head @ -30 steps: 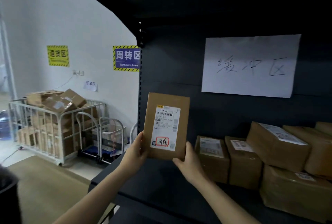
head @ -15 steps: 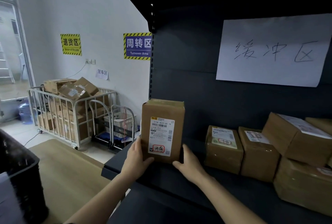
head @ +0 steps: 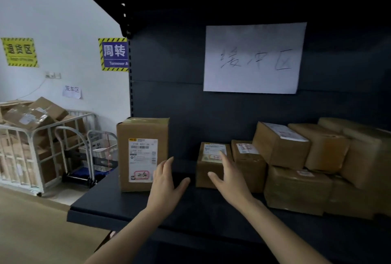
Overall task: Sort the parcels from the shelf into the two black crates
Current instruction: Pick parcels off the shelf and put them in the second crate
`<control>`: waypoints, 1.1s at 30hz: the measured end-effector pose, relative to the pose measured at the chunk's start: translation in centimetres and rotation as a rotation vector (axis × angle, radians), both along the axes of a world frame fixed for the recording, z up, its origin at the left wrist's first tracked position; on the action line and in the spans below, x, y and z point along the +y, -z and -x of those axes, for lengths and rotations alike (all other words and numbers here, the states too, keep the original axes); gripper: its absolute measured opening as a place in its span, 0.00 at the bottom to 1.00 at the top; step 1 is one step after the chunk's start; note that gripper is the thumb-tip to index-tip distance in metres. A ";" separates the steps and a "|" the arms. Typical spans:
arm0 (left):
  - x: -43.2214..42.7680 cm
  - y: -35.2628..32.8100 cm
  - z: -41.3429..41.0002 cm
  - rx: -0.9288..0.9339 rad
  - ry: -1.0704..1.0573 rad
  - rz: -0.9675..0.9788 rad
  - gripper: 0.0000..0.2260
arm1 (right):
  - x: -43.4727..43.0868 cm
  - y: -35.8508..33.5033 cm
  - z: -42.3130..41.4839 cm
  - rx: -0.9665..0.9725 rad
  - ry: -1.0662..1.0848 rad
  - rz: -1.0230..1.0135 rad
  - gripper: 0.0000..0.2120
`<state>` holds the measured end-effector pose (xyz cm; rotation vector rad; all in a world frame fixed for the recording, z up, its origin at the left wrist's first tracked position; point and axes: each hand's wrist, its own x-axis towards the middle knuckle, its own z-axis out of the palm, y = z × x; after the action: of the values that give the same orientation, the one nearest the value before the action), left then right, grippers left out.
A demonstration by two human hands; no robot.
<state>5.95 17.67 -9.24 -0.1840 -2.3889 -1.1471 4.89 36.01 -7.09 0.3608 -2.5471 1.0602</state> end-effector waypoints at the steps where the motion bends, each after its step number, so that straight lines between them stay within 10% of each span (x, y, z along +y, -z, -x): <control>1: 0.8 -0.2 0.2 -0.010 0.021 -0.003 0.32 | 1.1 -0.1 -0.3 0.007 0.032 0.002 0.33; 22: 7.0 -1.3 8.9 -0.522 0.086 -0.381 0.27 | 4.9 1.8 0.1 -0.065 0.184 0.032 0.29; 33: 5.2 0.7 3.9 -0.421 0.318 -0.515 0.25 | 3.2 2.0 0.4 -0.182 0.138 0.206 0.22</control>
<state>2.09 22.87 -9.94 -0.1630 -2.3544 -2.0850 4.53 39.20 -9.07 0.0348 -2.5421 1.3401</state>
